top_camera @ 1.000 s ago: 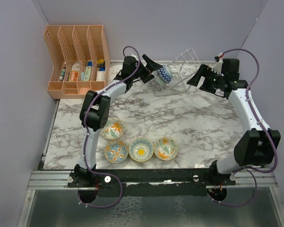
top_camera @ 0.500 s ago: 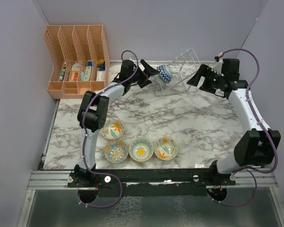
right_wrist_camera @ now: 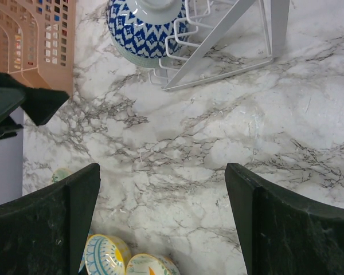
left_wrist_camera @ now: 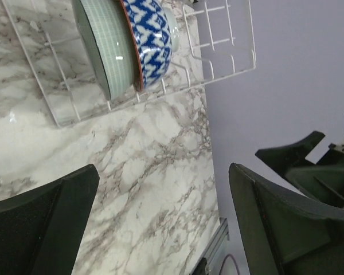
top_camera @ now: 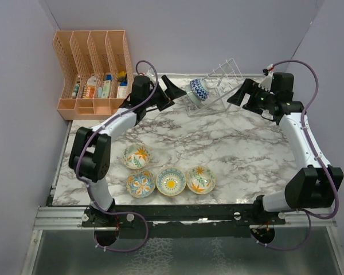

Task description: Load the bowls into the dish rack

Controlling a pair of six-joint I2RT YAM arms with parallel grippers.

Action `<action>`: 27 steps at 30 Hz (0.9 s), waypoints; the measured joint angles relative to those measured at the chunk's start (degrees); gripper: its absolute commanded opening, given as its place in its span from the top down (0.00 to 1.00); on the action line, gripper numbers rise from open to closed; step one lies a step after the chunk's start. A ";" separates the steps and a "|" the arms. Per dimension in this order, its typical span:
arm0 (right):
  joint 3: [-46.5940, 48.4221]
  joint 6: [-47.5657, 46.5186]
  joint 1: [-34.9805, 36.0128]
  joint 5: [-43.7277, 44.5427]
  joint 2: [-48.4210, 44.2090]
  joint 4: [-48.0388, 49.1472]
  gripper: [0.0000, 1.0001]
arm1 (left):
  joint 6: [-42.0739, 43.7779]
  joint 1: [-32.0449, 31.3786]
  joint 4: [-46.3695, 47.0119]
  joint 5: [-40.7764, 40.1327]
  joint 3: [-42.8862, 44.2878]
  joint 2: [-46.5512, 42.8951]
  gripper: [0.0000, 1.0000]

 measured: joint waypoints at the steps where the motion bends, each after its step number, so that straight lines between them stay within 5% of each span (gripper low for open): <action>1: -0.15 0.02 0.00 0.00 -0.13 0.07 0.10 | 0.87 -0.02 -0.66 -0.04 -1.81 -2.29 0.01; 7: -1.25 0.35 0.00 0.07 -0.70 0.26 0.10 | 8.57 -2.47 -11.21 -2.97 -12.57 -17.97 0.02; 13: -1.27 0.87 0.00 0.31 -1.36 0.26 0.10 | 17.99 -14.10 -25.66 -6.16 -14.97 -28.68 0.06; 19: -1.27 1.44 0.00 1.81 -1.46 0.17 0.10 | 27.47 -26.51 -34.86 -6.14 -9.46 -27.41 0.08; 27: -1.27 2.12 0.00 2.40 -1.46 -0.02 0.10 | 37.79 -38.69 -41.44 -9.03 3.54 -13.60 0.13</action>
